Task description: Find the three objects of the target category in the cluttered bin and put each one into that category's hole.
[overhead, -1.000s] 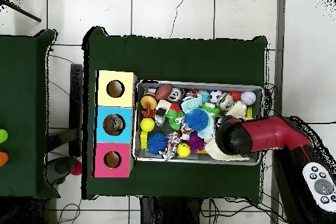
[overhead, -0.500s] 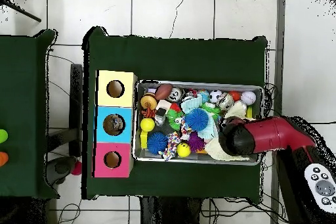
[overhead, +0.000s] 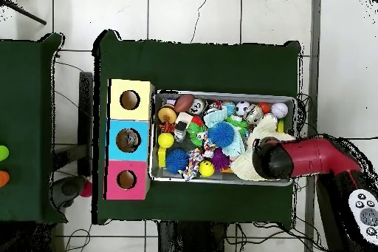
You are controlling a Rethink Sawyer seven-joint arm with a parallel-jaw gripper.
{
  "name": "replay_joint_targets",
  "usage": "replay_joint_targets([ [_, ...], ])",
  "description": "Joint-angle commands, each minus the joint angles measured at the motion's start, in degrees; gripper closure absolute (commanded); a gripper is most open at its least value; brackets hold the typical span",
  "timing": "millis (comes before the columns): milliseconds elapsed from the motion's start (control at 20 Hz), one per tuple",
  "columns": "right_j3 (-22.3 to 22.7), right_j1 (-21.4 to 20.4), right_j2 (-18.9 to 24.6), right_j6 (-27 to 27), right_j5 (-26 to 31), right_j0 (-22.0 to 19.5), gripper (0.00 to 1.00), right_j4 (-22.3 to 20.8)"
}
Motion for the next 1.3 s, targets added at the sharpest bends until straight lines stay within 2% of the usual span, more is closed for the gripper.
replay_joint_targets([
  [50,4.1,1.1,-3.4,-8.4,2.0,-1.4,0.0,-3.2],
  [500,3.7,5.2,-4.6,-3.2,-3.6,-1.0,0.0,-3.3],
  [800,4.4,8.5,-1.6,-1.4,-9.7,-4.2,0.0,-0.1],
  [1300,5.7,11.2,2.9,-5.3,-10.1,-8.8,0.0,4.5],
])
